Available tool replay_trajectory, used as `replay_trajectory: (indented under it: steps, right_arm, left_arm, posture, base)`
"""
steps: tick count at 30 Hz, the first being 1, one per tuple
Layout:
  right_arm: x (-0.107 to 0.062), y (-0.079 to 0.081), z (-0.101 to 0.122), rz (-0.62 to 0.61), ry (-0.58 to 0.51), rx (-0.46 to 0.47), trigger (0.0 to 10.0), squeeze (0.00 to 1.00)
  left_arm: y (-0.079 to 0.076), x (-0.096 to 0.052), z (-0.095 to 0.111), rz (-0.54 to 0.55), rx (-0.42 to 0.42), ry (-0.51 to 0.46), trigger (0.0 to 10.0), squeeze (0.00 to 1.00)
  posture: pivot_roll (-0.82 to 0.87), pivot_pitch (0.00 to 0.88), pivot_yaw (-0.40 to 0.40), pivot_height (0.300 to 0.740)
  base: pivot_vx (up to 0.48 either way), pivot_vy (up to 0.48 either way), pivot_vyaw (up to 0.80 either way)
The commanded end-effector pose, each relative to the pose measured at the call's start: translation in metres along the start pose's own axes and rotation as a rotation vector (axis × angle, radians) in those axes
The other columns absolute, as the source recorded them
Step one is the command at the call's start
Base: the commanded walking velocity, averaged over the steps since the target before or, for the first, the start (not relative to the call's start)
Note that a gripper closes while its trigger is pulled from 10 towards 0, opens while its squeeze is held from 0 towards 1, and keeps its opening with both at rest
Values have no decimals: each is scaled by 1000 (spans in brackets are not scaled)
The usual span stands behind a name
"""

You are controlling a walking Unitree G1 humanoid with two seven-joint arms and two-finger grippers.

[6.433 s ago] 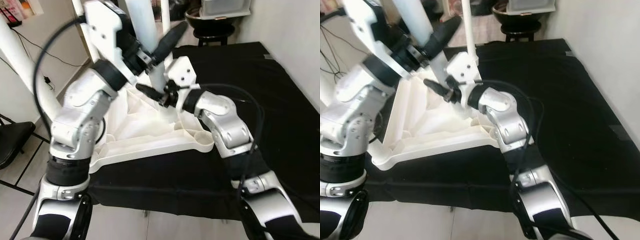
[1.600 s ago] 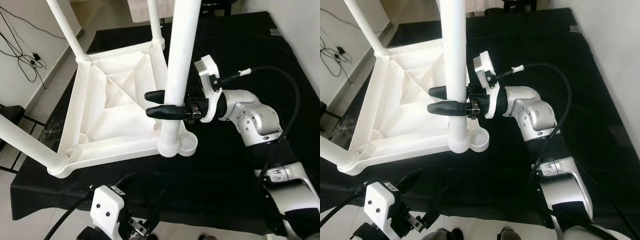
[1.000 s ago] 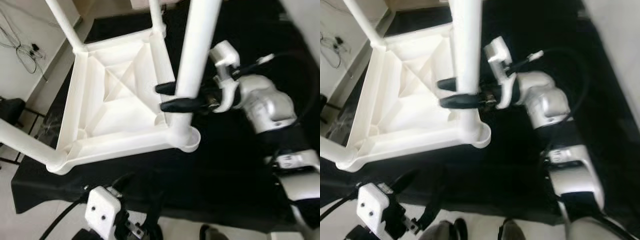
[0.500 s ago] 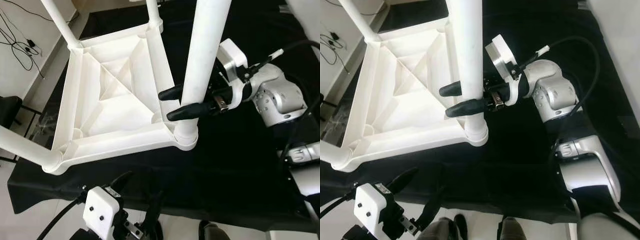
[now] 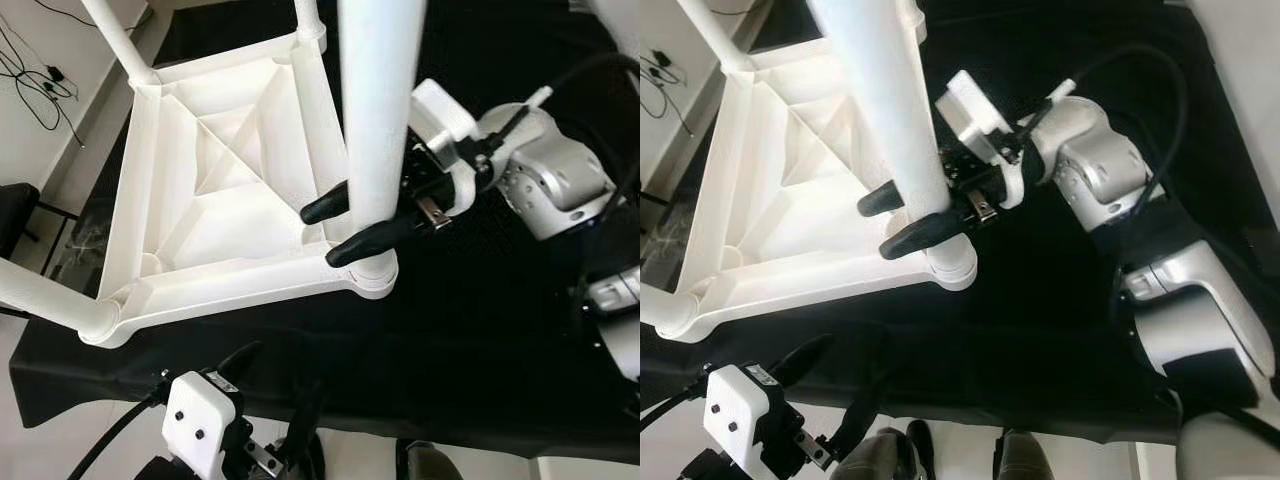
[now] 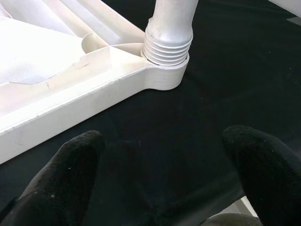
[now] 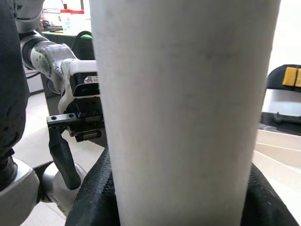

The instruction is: Building children table

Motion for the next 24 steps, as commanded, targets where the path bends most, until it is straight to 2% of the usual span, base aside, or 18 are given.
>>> replay_trajectory:
  steps: [1,12,17,24]
  right_arm:
    - [12,2,-25,48,45,99,10000,0]
    - [12,-8,-21,30,10,110,10000,0]
    - [9,-17,-23,-21,-17,116,10000,0]
    - [4,-18,-30,-62,-29,130,10000,0]
  left_arm:
    - [-1,-4,0,-7,4,24,10000,0]
    - [-1,-3,0,-6,0,24,10000,0]
    - [-1,-3,0,-5,-2,23,10000,0]
    - [-1,-2,1,-3,-3,21,10000,0]
  posture:
    - [20,383,147,740]
    - [16,390,144,740]
    - [15,391,144,740]
    - [12,395,145,740]
  base:
    - [0,0,0]
    - [0,0,0]
    - [0,0,0]
    - [0,0,0]
Point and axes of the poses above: a point about 5 cm out from each wrist's last joint towards the gripper, its own x axis pointing out of the wrist towards the gripper, its own z axis along the axis of the wrist's last joint, y = z × x, the point moved 1 cm from there along x, pointing out of the wrist towards the gripper, and after that the axes turned 2 degrees about x, right-handed, at the moved point
